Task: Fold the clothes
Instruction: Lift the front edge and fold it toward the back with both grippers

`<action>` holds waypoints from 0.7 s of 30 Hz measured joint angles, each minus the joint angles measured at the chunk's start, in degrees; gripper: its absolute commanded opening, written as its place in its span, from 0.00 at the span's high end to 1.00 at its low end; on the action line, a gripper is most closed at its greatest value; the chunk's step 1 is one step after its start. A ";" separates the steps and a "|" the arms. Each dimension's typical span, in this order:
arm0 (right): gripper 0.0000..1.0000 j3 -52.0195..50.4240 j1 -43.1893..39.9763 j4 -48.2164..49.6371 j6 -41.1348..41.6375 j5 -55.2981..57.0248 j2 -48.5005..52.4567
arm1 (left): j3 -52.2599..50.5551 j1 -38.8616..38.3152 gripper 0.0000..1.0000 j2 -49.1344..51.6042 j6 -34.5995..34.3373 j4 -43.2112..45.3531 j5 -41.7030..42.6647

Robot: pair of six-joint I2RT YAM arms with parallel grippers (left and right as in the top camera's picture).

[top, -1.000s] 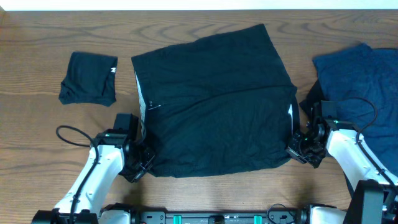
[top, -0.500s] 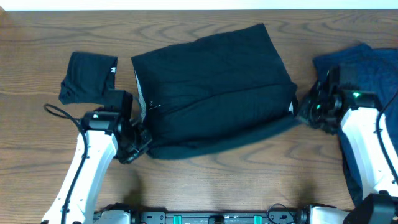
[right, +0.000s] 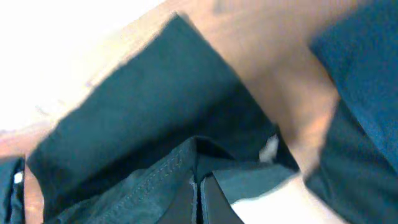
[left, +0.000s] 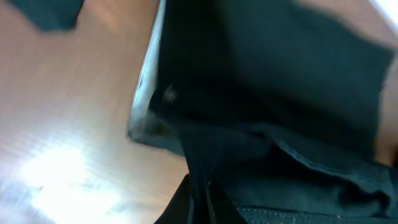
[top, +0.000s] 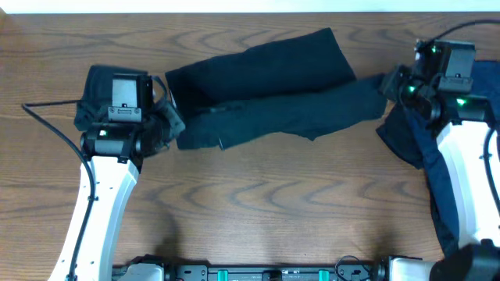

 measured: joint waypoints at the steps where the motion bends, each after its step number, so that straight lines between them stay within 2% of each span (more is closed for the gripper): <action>1: 0.99 0.02 0.15 1.90 0.00 -0.02 0.74 | 0.00 0.00 0.94 0.00 0.04 1.62 -0.07; 9: 0.99 0.20 2.99 17.18 -1.79 0.20 10.69 | 0.04 -0.07 0.94 2.16 0.04 12.17 -3.04; 21: 0.99 0.26 6.36 38.56 -4.83 0.72 25.86 | 0.07 -0.04 0.94 14.82 0.26 27.52 -8.02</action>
